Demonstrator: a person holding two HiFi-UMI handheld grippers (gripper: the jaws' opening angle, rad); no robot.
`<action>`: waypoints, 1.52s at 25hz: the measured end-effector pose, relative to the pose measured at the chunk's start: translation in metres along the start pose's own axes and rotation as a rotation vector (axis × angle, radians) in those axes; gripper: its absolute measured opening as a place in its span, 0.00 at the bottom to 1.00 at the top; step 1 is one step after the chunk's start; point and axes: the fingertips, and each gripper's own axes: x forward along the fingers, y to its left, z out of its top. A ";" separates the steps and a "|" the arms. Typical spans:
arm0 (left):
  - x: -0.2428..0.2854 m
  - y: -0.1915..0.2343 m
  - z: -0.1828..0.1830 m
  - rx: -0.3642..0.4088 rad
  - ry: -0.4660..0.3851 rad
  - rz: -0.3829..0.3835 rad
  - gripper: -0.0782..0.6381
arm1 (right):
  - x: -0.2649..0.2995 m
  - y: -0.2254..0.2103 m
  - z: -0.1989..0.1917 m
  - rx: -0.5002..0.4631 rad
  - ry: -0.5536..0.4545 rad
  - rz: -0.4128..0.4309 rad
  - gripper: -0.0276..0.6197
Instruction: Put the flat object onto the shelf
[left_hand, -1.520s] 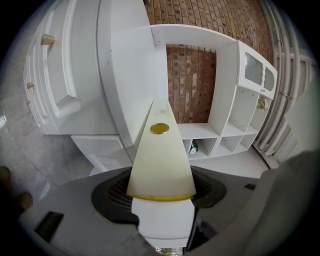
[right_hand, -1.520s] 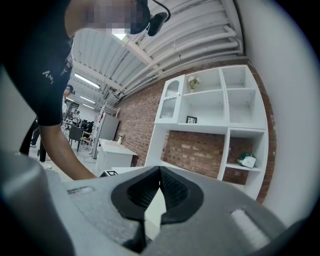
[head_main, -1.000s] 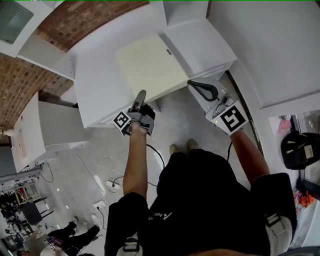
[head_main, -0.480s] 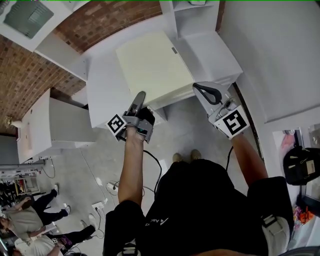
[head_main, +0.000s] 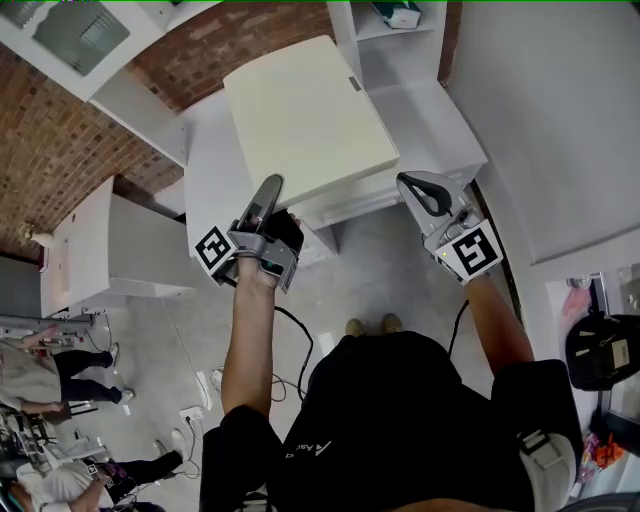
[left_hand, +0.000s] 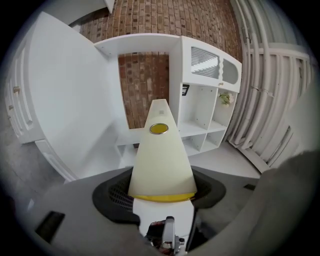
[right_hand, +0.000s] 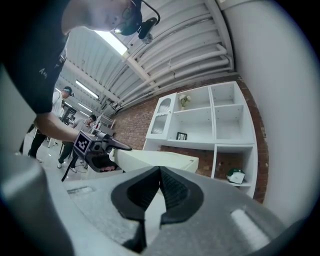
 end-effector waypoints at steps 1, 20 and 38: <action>0.002 -0.010 0.000 0.006 -0.002 -0.015 0.49 | -0.002 -0.002 0.000 0.002 -0.002 -0.002 0.05; 0.066 -0.150 0.021 0.101 -0.087 -0.180 0.49 | -0.020 -0.026 0.013 -0.021 -0.043 0.051 0.05; 0.146 -0.158 0.114 0.092 -0.051 -0.165 0.49 | 0.078 -0.053 0.051 -0.191 -0.045 0.044 0.05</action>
